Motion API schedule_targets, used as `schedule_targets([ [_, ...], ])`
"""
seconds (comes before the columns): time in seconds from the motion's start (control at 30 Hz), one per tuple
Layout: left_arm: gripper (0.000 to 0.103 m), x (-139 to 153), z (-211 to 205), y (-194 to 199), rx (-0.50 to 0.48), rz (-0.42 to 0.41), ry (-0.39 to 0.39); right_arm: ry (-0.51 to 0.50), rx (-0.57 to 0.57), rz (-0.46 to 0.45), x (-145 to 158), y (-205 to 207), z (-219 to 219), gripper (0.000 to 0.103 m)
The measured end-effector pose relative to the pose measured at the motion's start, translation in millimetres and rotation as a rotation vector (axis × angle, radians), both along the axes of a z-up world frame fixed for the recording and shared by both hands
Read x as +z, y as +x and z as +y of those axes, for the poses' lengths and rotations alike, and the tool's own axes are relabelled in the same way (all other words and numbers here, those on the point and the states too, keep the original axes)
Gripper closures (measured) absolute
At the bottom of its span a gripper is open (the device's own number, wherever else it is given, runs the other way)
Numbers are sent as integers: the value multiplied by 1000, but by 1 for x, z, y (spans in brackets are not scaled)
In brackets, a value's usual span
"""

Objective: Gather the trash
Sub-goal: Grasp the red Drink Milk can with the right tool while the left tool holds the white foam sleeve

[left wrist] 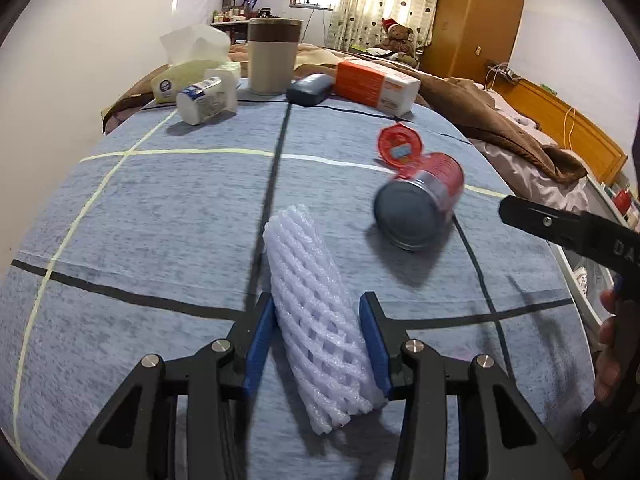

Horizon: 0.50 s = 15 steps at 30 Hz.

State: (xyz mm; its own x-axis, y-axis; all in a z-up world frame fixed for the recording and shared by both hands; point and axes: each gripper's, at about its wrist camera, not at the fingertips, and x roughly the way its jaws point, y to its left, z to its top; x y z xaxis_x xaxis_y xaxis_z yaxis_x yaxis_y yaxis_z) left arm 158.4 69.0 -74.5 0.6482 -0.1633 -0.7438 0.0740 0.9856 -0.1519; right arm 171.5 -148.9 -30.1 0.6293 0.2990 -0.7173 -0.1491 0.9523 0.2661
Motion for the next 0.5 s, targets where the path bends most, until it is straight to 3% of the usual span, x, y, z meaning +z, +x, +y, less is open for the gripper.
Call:
schedule_targets([
  [0.2, 58, 0, 25, 6, 32, -1, 2, 99, -8, 51, -3, 21, 12, 40],
  [0.37, 58, 0, 45, 12, 55, 4, 6, 106, -34, 99, -7, 39, 24, 40],
  [0.5, 57, 0, 56, 14, 66, 5, 3, 92, -42, 129, -12, 48, 34, 31],
])
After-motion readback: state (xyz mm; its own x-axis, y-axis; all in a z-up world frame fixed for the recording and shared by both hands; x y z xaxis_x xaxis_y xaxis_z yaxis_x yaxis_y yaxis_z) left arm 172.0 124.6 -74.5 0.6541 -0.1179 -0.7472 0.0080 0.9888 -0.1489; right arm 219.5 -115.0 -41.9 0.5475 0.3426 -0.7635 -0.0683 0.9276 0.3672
